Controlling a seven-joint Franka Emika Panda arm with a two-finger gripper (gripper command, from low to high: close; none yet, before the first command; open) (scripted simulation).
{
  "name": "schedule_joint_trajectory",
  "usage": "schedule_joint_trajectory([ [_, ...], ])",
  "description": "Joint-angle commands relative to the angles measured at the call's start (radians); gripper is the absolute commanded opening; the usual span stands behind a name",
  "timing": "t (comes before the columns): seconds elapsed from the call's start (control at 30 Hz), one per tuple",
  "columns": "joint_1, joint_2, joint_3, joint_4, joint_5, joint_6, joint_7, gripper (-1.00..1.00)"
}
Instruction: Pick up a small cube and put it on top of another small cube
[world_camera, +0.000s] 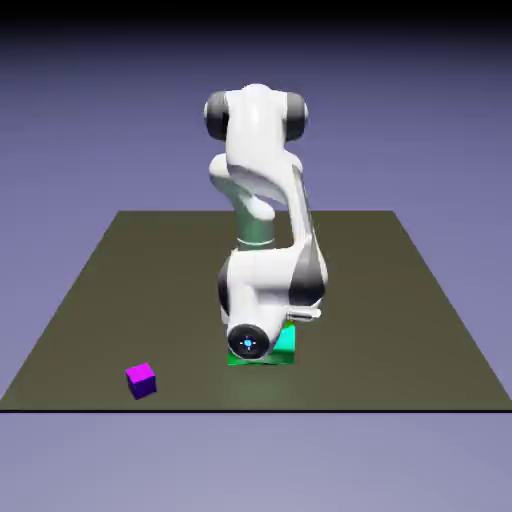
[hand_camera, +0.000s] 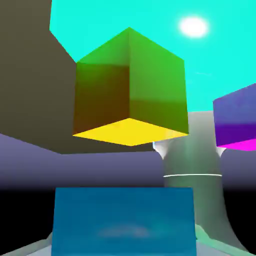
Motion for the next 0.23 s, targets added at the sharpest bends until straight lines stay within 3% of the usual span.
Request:
schedule_joint_trajectory([
  [0.0,0.003,-0.011,0.001,-0.036,-0.001,0.026,-0.004,-1.00],
  [0.1,0.011,-0.040,0.003,-0.138,0.002,0.098,-0.013,-1.00],
  [0.13,0.011,-0.040,0.003,-0.138,0.002,0.098,-0.013,1.00],
  [0.2,0.008,-0.030,0.002,-0.102,0.001,0.072,-0.010,1.00],
])
